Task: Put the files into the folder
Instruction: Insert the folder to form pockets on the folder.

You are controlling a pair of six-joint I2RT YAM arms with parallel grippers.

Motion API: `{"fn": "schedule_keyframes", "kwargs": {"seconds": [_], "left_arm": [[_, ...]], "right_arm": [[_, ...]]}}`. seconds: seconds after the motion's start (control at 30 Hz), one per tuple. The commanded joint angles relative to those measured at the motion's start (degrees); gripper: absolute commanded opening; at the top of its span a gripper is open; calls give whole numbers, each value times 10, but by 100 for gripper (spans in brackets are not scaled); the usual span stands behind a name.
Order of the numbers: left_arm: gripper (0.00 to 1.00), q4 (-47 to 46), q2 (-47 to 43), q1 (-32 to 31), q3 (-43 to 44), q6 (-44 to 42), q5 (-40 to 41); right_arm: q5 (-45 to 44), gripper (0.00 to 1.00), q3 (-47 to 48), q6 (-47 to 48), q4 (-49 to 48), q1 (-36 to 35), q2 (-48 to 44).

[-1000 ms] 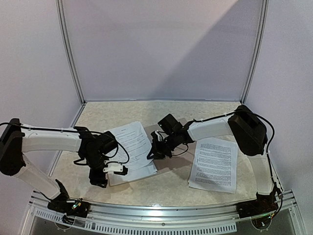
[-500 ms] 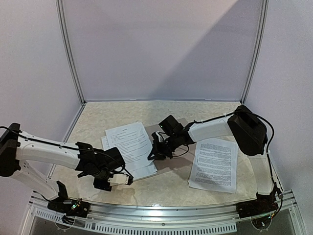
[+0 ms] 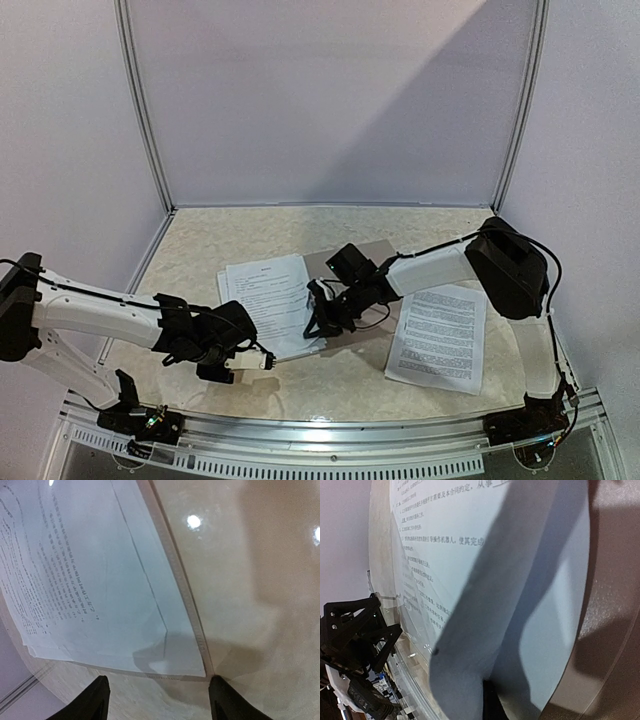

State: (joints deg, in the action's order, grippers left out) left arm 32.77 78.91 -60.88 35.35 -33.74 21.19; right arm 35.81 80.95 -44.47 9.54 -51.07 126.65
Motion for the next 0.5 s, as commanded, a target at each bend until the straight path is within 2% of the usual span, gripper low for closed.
{"fn": "schedule_keyframes", "kwargs": {"seconds": [0.0, 0.37, 0.43, 0.47], "left_arm": [[71, -3, 16, 1, -34, 11, -31], [70, 4, 3, 21, -34, 12, -55], [70, 4, 4, 23, -33, 11, -58], [70, 6, 4, 23, -33, 10, -59]], "right_arm": [[19, 0, -10, 26, 27, -7, -19], [36, 0, 6, 69, 49, -18, -24], [24, 4, 7, 68, 56, -18, -23], [15, 10, 9, 68, 64, -18, -24]]}}
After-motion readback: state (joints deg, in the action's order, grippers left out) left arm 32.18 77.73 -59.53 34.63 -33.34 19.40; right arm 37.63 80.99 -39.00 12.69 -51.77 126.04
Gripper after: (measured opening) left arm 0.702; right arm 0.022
